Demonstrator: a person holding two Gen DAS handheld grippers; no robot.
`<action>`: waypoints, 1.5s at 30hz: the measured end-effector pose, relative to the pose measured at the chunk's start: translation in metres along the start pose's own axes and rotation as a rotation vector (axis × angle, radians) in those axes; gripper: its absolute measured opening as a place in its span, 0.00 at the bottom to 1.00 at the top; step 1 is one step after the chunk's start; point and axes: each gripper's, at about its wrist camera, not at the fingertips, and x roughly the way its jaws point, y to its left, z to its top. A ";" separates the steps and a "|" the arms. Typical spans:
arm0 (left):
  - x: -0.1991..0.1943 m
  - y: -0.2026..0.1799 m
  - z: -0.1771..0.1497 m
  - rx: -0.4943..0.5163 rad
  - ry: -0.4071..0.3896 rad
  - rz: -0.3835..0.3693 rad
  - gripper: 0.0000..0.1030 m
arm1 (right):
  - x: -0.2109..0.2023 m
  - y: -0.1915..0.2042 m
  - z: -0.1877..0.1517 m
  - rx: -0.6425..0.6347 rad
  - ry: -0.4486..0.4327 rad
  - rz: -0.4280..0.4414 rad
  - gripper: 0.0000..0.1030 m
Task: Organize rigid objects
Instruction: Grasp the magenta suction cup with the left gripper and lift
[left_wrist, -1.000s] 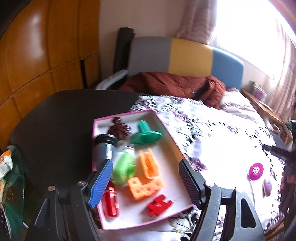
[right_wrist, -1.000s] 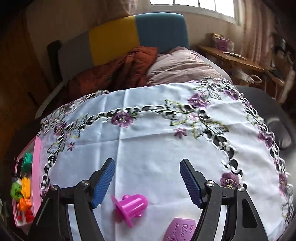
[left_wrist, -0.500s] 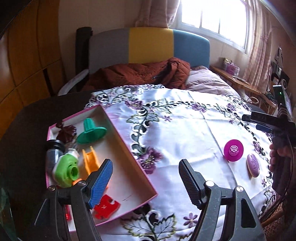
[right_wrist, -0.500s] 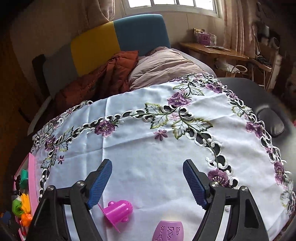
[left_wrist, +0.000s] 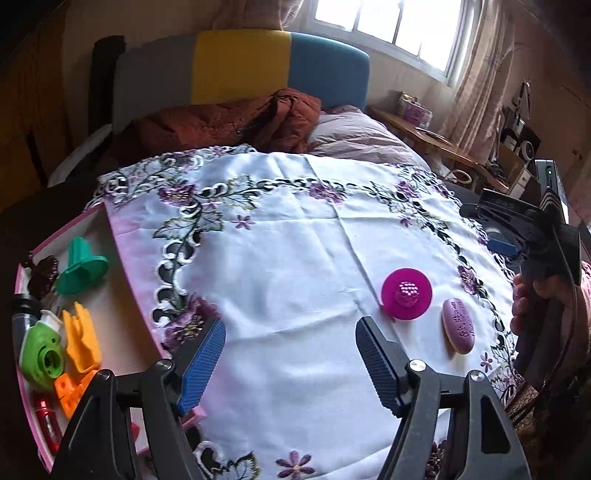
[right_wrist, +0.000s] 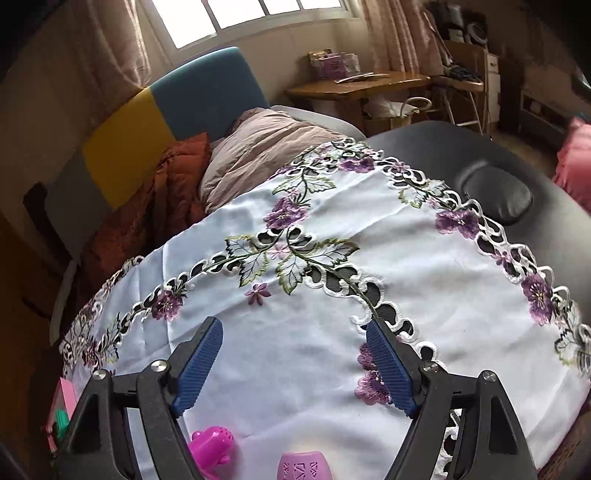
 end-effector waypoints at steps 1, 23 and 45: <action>0.005 -0.006 0.002 0.015 0.011 -0.018 0.71 | -0.001 -0.004 0.001 0.019 -0.002 0.001 0.79; 0.100 -0.106 0.033 0.343 0.158 -0.255 0.74 | -0.003 -0.021 0.008 0.111 -0.009 0.033 0.80; 0.106 -0.093 0.020 0.265 0.099 -0.176 0.54 | 0.012 -0.015 0.004 0.075 0.049 0.003 0.81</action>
